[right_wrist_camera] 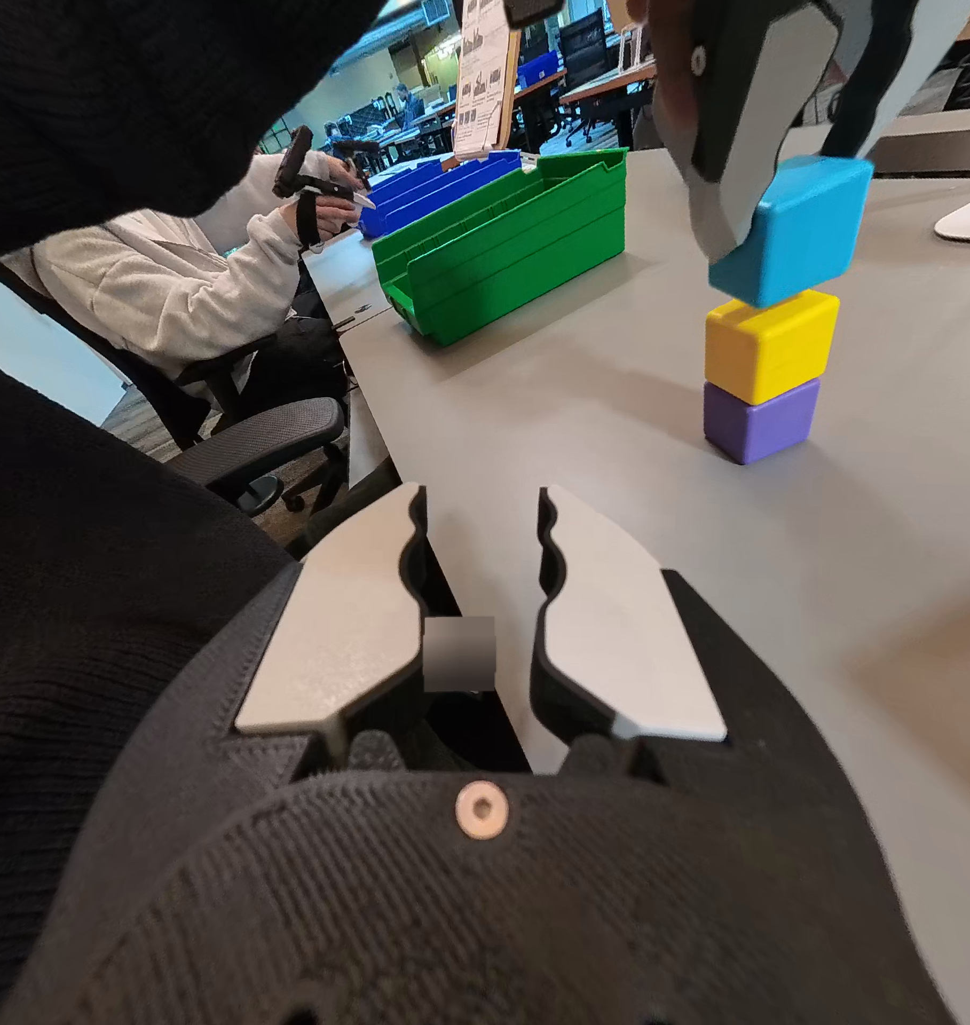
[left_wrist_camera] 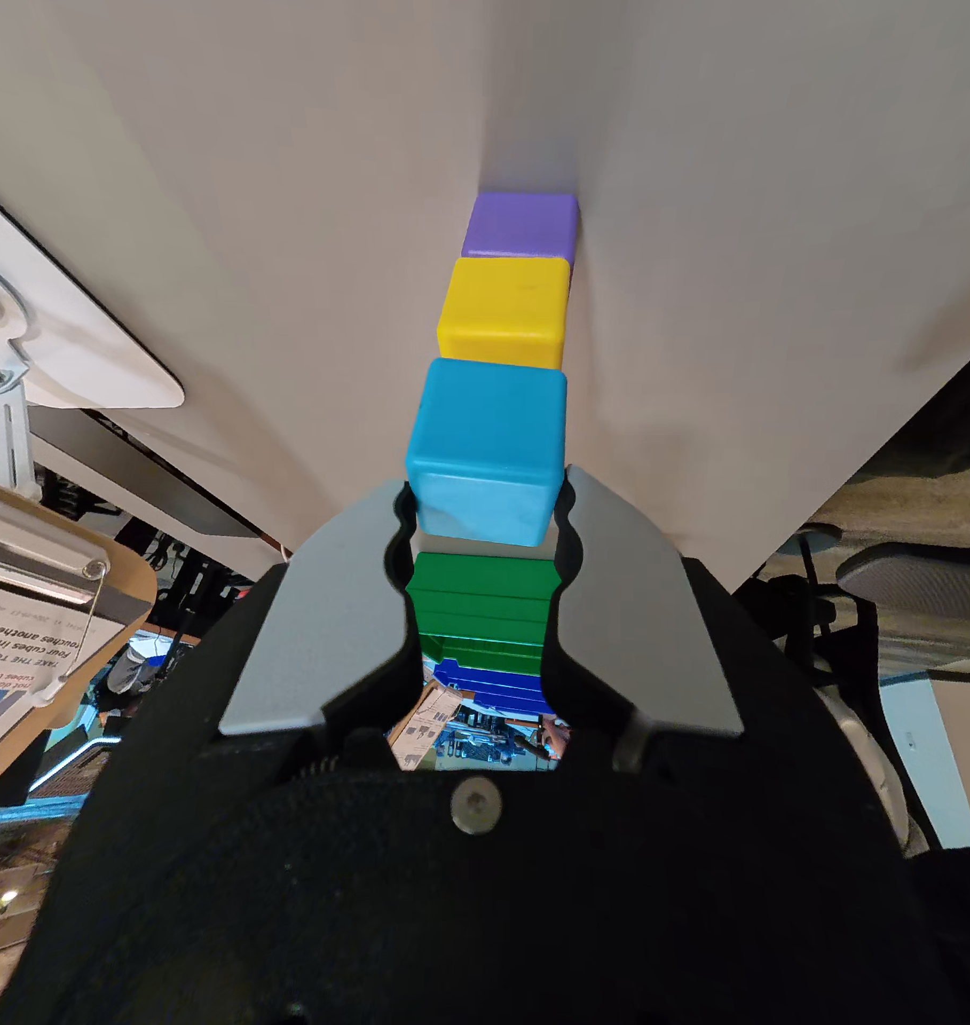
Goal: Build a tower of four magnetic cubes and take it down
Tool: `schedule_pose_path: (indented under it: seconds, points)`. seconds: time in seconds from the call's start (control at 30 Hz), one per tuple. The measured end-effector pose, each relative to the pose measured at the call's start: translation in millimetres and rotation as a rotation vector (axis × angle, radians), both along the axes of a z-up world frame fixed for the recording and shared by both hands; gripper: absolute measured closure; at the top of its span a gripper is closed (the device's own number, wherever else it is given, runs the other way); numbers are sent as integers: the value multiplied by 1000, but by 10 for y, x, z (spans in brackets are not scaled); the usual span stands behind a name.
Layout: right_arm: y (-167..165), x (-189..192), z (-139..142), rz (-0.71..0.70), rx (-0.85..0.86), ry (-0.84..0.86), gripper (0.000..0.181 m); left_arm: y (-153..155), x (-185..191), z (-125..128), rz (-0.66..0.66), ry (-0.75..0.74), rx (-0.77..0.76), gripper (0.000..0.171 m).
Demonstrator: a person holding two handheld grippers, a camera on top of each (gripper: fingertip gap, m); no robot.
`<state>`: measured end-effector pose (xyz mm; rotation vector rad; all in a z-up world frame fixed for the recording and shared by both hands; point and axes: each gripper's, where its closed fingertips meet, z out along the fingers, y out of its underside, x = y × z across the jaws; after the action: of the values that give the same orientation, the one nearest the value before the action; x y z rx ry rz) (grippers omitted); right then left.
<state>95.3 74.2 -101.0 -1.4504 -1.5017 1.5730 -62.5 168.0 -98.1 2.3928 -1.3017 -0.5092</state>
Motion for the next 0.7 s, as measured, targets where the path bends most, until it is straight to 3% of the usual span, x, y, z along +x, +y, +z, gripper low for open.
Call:
schedule_pose_path:
  seconds: [0.37, 0.47, 0.57, 0.7]
  points:
    - [7, 1, -6, 0, -3, -3, 142, 4, 37, -89, 3, -46, 11, 121]
    - [4, 0, -11, 2, -4, -5, 142, 14, 41, -47, -9, -49, 24, 120]
    - [0, 0, -9, 3, -2, -4, 142, 19, 29, 15, -18, -46, 44, 108]
    - [2, 12, -3, 4, 0, -3, 142, 1, -53, 220, -11, -87, 139, 103]
